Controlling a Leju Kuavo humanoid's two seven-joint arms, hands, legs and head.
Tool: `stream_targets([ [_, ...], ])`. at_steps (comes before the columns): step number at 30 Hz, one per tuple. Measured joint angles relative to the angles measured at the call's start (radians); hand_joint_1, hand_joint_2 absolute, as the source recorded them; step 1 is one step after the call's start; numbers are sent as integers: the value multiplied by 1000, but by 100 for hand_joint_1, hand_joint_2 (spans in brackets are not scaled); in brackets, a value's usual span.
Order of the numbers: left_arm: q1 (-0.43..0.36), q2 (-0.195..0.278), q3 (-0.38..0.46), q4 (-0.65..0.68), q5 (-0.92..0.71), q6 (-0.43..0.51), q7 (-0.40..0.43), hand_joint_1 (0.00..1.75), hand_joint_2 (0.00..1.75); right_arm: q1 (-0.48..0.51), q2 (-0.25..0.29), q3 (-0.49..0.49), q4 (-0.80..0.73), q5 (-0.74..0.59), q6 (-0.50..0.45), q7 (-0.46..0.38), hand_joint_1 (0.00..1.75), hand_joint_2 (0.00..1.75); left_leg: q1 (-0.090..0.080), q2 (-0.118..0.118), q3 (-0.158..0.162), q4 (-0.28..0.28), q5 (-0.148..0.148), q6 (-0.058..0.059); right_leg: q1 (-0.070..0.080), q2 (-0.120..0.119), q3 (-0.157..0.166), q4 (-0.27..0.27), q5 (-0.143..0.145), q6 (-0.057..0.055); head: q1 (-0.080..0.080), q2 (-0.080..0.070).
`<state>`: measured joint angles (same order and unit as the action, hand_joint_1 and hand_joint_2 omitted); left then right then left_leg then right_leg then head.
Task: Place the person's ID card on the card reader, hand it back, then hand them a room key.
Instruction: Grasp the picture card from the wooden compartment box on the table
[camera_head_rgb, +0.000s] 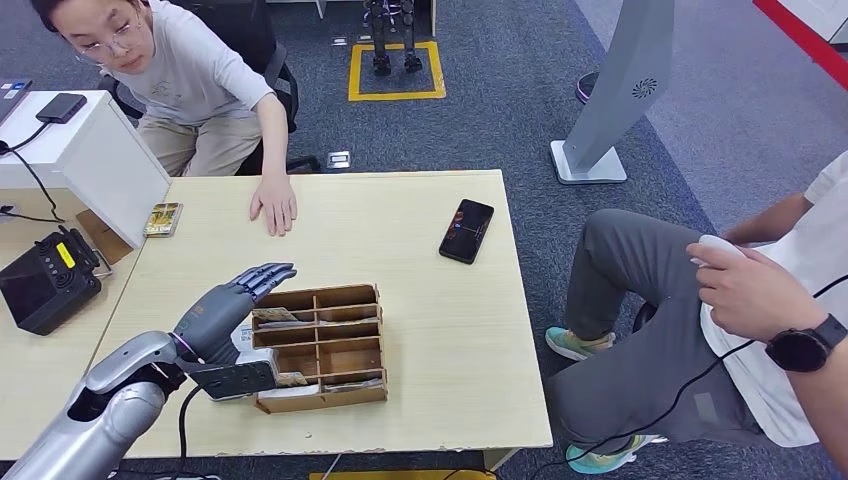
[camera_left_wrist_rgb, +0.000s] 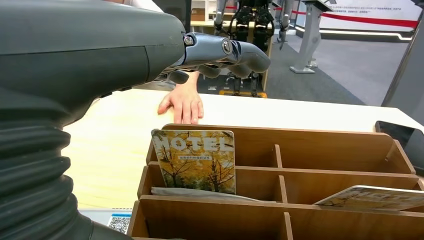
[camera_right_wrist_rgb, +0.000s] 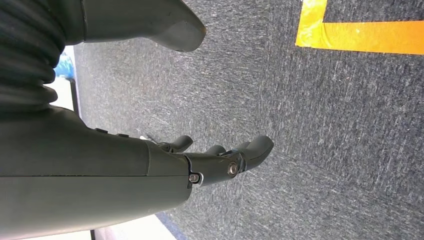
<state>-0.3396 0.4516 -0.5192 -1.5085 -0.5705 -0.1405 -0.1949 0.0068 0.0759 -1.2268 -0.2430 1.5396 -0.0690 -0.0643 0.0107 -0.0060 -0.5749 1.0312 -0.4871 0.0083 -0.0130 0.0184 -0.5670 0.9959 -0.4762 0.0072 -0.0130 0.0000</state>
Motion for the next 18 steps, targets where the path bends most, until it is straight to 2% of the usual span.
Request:
stream_targets([
  [18,-8,-54,0,34,-55,56,26,0,175,0,2,1,0,0,-1,3,0,175,0,0,0,0,0,0,0,0,0,0,0,0,0,0],
])
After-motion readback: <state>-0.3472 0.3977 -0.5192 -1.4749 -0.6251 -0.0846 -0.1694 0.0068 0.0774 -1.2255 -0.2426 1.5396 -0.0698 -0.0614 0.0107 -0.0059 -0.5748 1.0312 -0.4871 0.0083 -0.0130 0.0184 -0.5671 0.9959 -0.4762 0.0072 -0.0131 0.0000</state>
